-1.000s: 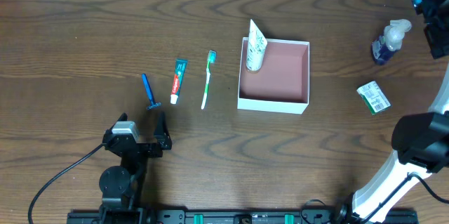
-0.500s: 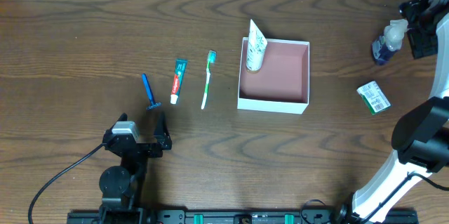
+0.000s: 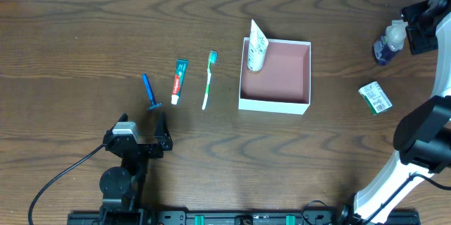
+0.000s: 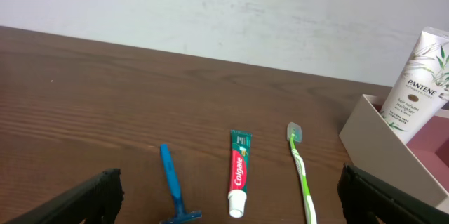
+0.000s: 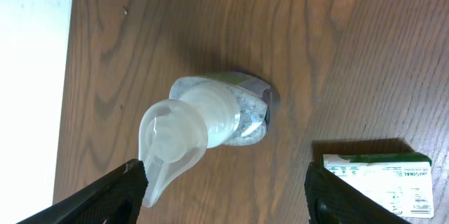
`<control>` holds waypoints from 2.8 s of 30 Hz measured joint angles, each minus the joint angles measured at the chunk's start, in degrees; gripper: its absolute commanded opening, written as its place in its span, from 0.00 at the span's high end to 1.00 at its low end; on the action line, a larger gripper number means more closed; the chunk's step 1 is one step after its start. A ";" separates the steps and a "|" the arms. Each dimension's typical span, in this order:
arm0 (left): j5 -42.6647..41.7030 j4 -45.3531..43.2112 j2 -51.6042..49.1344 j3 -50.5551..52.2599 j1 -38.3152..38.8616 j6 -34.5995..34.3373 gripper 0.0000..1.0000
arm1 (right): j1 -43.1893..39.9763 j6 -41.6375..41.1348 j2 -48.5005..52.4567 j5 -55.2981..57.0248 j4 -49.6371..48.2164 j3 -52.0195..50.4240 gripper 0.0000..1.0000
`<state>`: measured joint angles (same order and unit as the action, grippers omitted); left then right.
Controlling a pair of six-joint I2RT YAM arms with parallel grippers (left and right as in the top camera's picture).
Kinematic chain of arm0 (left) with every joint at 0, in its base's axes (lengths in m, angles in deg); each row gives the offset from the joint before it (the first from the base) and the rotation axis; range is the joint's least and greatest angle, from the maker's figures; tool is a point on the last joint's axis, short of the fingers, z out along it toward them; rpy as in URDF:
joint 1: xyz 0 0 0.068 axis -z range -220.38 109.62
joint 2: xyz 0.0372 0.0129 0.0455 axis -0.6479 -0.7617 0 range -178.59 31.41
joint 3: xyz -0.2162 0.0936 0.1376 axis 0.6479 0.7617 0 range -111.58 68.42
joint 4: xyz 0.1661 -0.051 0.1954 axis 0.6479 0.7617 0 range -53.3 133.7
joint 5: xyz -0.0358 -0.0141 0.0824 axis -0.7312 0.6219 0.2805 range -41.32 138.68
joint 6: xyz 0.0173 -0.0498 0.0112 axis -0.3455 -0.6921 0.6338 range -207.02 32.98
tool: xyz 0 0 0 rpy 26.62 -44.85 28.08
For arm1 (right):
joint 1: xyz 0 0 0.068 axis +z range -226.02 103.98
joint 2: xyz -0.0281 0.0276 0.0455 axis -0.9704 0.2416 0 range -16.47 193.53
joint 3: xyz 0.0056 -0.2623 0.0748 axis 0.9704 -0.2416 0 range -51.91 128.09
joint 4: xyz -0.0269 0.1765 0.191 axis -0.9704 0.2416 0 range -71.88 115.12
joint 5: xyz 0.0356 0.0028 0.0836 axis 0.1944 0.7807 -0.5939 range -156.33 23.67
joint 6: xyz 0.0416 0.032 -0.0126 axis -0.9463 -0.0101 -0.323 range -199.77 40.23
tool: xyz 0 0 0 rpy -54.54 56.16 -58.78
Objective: Pack container
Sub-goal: 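Move right gripper to the blue soap pump bottle and grasp it, then carry the soap bottle with right gripper into the box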
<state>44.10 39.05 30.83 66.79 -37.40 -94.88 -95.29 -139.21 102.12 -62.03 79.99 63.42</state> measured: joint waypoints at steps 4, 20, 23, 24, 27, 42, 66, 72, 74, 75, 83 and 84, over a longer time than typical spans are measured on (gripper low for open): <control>0.00 0.00 0.00 0.00 0.00 0.00 0.02 | 0.00 -0.07 0.15 0.00 -0.17 0.00 0.26; 0.00 0.00 0.00 0.00 0.00 0.00 0.02 | 0.00 -0.31 3.85 -0.48 -4.07 -0.02 0.32; 0.00 0.00 0.00 0.00 0.00 0.00 0.02 | 0.00 -0.28 3.85 -0.48 -4.07 -0.02 0.38; 0.00 0.02 0.00 0.00 0.00 0.00 0.02 | 0.00 -0.24 3.85 -0.50 -4.07 -0.02 0.41; 0.00 0.02 0.00 0.00 0.00 0.00 0.02 | 0.00 -0.44 3.85 -0.50 -4.02 -0.02 0.45; 0.00 0.00 0.00 0.00 0.00 -0.02 0.02 | 0.00 -0.48 3.85 0.72 -2.95 -0.02 0.58; 0.00 0.00 0.00 0.00 0.00 -0.02 0.02 | -0.55 0.52 3.85 2.56 -2.69 -0.02 0.70; 0.00 0.02 0.00 0.00 0.00 0.00 0.02 | -0.55 4.55 3.85 0.07 -1.11 1.25 0.74; 0.00 0.00 0.00 0.00 0.00 0.00 0.02 | -0.55 5.66 3.85 -1.33 0.57 2.78 0.74; 0.00 0.00 0.00 0.00 0.00 0.00 0.02 | -0.55 6.08 3.85 -2.01 1.33 3.63 0.75; 0.00 0.02 0.00 0.00 0.00 0.00 0.02 | 0.04 9.31 1.40 -8.74 9.11 12.00 0.72; 0.00 0.00 0.00 0.00 0.00 0.00 0.02 | 0.42 9.68 0.39 -9.05 9.92 12.39 0.72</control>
<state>44.10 39.05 30.83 66.79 -37.40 -94.88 -94.87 -129.52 102.51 -71.08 89.91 75.81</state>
